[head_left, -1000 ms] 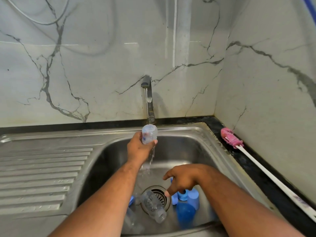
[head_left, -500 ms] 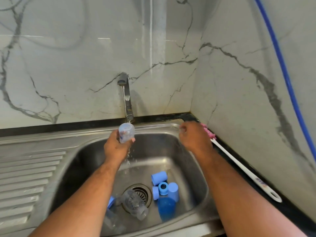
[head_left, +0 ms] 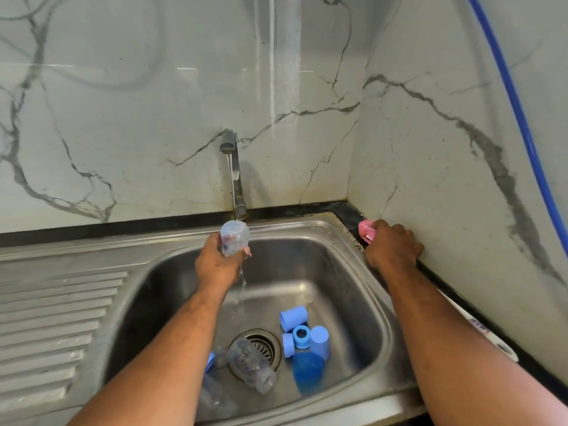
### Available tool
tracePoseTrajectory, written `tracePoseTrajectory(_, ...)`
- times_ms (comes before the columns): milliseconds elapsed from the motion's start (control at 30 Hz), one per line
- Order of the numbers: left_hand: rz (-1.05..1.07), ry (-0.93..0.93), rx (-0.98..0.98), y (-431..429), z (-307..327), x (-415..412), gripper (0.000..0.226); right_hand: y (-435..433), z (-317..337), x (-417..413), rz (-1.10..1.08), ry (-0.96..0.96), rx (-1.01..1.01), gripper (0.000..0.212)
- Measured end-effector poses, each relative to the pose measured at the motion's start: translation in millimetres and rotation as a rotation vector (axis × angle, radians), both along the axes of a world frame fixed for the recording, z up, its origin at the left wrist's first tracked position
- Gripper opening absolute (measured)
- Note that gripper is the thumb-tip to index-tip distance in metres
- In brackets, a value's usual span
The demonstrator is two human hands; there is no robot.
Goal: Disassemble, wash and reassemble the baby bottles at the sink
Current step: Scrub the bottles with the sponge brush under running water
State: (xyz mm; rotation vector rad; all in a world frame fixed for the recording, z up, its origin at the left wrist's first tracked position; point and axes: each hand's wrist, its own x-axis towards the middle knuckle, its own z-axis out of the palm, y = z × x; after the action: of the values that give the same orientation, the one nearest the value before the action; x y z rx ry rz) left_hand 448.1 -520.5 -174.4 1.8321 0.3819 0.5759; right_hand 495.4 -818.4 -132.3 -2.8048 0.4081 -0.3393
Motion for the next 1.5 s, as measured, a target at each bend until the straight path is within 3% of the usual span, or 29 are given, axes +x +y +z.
tracePoseTrajectory(233,-0.008,-0.009,-0.041,1,3,-3,0.053,41,32,-30,0.317,-0.274,0.097,0.053)
tracePoseTrajectory(467,-0.134,0.003,-0.17,1,22,-18,0.052,93,34,-66,0.736,-0.289,0.106,0.051)
tracePoseTrajectory(600,-0.18,0.093,-0.28,3,35,-39,0.081,99,38,-74,0.824,-0.325,0.11,0.054)
tracePoseTrajectory(633,-0.201,0.094,-0.293,2,41,-47,0.08,99,40,-75,0.838,-0.349,0.129,0.055)
tracePoseTrajectory(700,-0.268,0.106,-0.329,0,53,-66,0.058,102,42,-80,0.87,-0.397,0.187,0.058)
tracePoseTrajectory(767,-0.354,0.131,-0.494,3,60,-83,0.043,105,44,-87,0.914,-0.429,0.222,0.06)
tracePoseTrajectory(867,-0.409,0.144,-0.726,12,57,-102,0.05,115,45,-100,1.001,-0.433,0.211,0.058)
tracePoseTrajectory(1067,-0.498,0.098,-0.768,4,51,-110,0.042,134,36,-114,1.268,-0.336,0.083,0.066)
tracePoseTrajectory(1233,-0.537,0.037,-0.854,8,48,-98,0.049,133,33,-105,1.33,-0.343,-0.016,0.074)
tracePoseTrajectory(1400,-0.572,0.071,-0.837,4,46,-91,0.046,136,27,-92,1.113,-0.377,0.109,0.062)
tracePoseTrajectory(1500,-0.593,0.048,-0.824,4,45,-92,0.048,135,27,-99,1.235,-0.335,0.102,0.056)
